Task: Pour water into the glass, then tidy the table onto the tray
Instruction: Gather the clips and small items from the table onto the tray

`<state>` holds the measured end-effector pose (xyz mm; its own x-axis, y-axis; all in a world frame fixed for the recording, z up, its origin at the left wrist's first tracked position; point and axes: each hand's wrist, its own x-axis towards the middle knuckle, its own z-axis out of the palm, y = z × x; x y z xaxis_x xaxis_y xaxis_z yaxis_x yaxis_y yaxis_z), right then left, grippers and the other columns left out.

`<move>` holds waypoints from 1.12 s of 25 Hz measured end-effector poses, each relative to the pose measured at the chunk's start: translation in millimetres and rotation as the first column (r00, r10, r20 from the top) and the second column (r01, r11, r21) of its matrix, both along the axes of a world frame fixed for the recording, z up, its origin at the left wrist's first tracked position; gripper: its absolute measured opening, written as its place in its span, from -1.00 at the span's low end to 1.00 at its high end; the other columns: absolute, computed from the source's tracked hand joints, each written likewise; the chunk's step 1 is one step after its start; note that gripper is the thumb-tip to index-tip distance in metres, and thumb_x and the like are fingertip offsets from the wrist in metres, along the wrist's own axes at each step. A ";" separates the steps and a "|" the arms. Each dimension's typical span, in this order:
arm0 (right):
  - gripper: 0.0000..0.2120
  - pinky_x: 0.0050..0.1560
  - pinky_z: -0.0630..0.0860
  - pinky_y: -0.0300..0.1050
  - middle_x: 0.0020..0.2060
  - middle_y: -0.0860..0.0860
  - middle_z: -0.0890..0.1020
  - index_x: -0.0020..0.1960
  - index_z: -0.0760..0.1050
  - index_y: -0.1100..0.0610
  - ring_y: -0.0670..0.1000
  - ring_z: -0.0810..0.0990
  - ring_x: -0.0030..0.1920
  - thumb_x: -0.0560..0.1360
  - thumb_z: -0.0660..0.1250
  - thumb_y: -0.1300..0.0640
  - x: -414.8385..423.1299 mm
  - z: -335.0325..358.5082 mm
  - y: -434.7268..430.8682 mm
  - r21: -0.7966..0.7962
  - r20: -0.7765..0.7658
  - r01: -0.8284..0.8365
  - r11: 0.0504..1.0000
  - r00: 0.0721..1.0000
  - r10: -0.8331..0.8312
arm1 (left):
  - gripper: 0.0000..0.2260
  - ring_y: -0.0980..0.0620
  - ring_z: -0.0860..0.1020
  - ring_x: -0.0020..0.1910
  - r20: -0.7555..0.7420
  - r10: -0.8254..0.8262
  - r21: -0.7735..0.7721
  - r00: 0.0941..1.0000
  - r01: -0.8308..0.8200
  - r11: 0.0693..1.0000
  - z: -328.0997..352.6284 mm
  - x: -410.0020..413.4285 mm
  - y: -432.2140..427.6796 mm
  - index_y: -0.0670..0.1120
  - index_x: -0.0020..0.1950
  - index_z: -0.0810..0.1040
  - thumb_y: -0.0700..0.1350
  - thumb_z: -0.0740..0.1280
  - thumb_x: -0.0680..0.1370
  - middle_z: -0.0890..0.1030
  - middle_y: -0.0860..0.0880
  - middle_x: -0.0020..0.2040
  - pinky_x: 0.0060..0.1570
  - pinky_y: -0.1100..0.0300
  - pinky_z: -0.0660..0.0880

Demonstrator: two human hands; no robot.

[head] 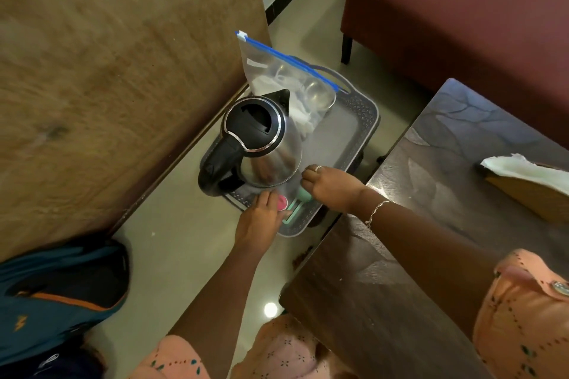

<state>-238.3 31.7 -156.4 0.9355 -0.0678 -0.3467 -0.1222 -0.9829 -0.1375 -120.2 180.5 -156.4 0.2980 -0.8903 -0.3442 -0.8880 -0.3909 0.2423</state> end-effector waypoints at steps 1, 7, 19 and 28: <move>-0.75 0.15 0.51 0.07 0.06 0.26 0.57 0.13 0.47 0.35 0.26 0.54 0.12 0.48 0.19 0.33 -14.1 5.8 -1.0 -0.033 0.121 0.047 0.998 0.992 -0.043 | -0.62 -0.14 0.58 -0.04 0.061 -0.027 -0.069 0.998 0.031 0.997 7.9 -5.5 3.5 -0.23 0.13 0.50 -0.03 0.41 0.44 0.58 -0.18 -0.01 -0.25 0.10 0.55; -0.52 0.31 0.37 0.11 0.29 0.23 0.48 0.32 0.39 0.27 0.21 0.45 0.30 0.45 0.35 0.13 -120.0 28.1 21.1 -0.168 0.345 0.382 0.909 0.886 -0.309 | -0.47 -0.24 0.40 0.32 0.256 -0.119 -0.157 0.959 0.163 0.974 38.2 -80.4 0.9 -0.19 0.31 0.41 0.07 0.36 0.44 0.49 -0.23 0.28 0.26 -0.20 0.39; -0.46 0.20 0.46 0.13 0.20 0.27 0.55 0.21 0.49 0.28 0.23 0.54 0.21 0.29 0.52 0.13 -391.1 52.6 104.7 -0.122 0.225 0.806 0.579 0.591 -0.775 | -0.35 -0.21 0.18 0.46 0.194 -0.526 -0.069 0.828 0.546 0.835 41.0 -307.6 -15.3 -0.17 0.44 0.22 0.15 0.29 0.48 0.22 -0.25 0.47 0.39 -0.19 0.14; -0.57 0.25 0.42 0.14 0.25 0.33 0.47 0.26 0.40 0.37 0.30 0.47 0.24 0.41 0.34 0.31 -586.2 46.8 190.4 0.008 0.094 0.997 0.071 0.070 -0.993 | -0.45 -0.16 0.07 0.49 0.063 -0.826 0.015 0.560 0.827 0.562 29.9 -461.8 -7.0 -0.14 0.45 0.14 0.07 0.19 0.55 0.19 -0.20 0.48 0.46 -0.11 -0.10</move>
<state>-824.4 222.1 -109.6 0.0023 -0.9663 -0.2575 -0.9870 0.0392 -0.1558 -582.0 173.5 -126.5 -0.5528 -0.7617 -0.3381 -0.8324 0.5244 0.1795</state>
